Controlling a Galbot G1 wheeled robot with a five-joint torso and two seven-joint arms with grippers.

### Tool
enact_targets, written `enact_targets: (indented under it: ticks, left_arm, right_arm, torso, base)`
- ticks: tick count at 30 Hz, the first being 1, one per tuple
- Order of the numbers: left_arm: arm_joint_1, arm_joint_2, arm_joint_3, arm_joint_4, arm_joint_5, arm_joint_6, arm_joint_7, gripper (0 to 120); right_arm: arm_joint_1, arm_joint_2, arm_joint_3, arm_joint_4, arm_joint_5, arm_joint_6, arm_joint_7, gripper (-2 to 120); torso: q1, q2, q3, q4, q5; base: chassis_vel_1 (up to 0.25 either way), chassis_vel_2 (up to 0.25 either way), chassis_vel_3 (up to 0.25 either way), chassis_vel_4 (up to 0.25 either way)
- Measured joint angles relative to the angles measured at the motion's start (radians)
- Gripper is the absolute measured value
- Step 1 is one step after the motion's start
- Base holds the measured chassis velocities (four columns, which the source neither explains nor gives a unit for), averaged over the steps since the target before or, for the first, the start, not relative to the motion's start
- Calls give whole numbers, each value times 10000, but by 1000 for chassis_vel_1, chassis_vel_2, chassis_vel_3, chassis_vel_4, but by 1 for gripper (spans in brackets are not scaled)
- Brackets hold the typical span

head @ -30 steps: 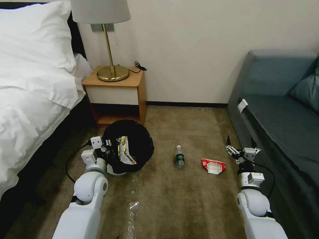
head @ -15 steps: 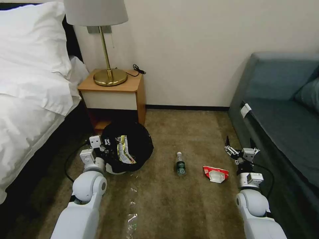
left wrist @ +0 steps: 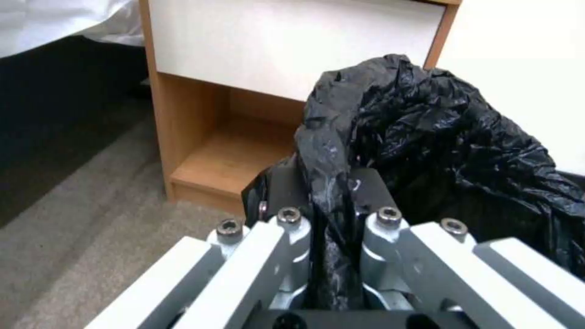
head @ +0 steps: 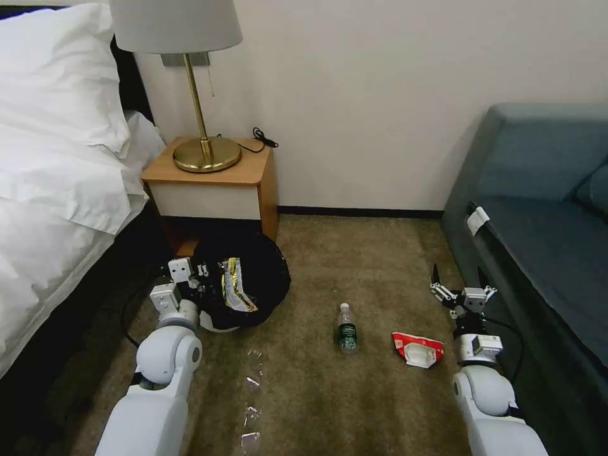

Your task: Pick up the trash bin, then pick up the garbage on the floor and place it into the trash bin.

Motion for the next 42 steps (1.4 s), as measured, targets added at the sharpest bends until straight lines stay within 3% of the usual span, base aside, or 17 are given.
enact_targets:
  ticks: [3, 4, 6, 7, 8, 10, 13, 17, 21, 26, 42]
  left_arm:
    - [52, -24, 2, -24, 19, 0, 11, 5]
    - [72, -51, 8, -35, 53, -1, 17, 5]
    - [76, -67, 14, -35, 68, -6, 18, 5]
    - [81, -116, 45, -35, 118, -22, 34, 5]
    - [81, -116, 45, -35, 118, -22, 34, 5]
    - [76, -237, 127, -35, 179, -30, 42, 5]
    - [29, -357, 229, -19, 240, -29, 36, 5]
    - [-3, -414, 293, -2, 267, -15, 34, 5]
    - [-85, -402, 335, 251, 277, 0, 63, 5]
    - [-131, -346, 289, 439, 261, 0, 110, 5]
    - [-259, -409, 258, 685, 238, -4, 135, 5]
  right_arm:
    - [12, -652, -219, -245, -126, -10, -494, 100]
    - [-7, -1403, -340, -391, -95, -121, -1251, 100]
    - [-6, -1742, -402, -457, -38, -166, -1612, 100]
    - [38, -2389, -608, -650, 100, -232, -2342, 100]
    - [38, -2389, -608, -650, 100, -232, -2342, 100]
    - [316, -3125, -1013, -1072, 377, -368, -3497, 100]
    - [681, -3380, -1357, -1560, 551, -479, -4341, 100]
    - [885, -3450, -1572, -1846, 554, -588, -4727, 100]
    - [1256, -3549, -1899, -2381, 411, -917, -5925, 100]
    - [1568, -3631, -2139, -2979, 203, -992, -6665, 100]
    - [2809, -3285, -2570, -4980, -1146, -394, -8458, 100]
  torso:
    - [0, 0, 0, 1, 5]
    - [0, 0, 0, 2, 5]
    - [0, 0, 0, 1, -4]
    - [0, 0, 0, -2, -4]
    - [0, 0, 0, -2, -4]
    - [0, 0, 0, -1, -3]
    - [0, 0, 0, 2, 3]
    - [0, 0, 0, 2, 1]
    - [0, 0, 0, 0, -2]
    - [0, -1, 0, 1, -2]
    - [0, 0, 1, 1, -2]
  base:
    - [0, 0, 0, 0]
    - [0, 0, 0, 0]
    - [0, 0, 0, 0]
    - [0, 0, 0, 0]
    - [0, 0, 0, 0]
    - [0, 0, 0, 0]
    - [0, 0, 0, 0]
    - [0, 0, 0, 0]
    - [0, 0, 0, 0]
    - [0, 0, 0, 0]
    - [0, 0, 0, 0]
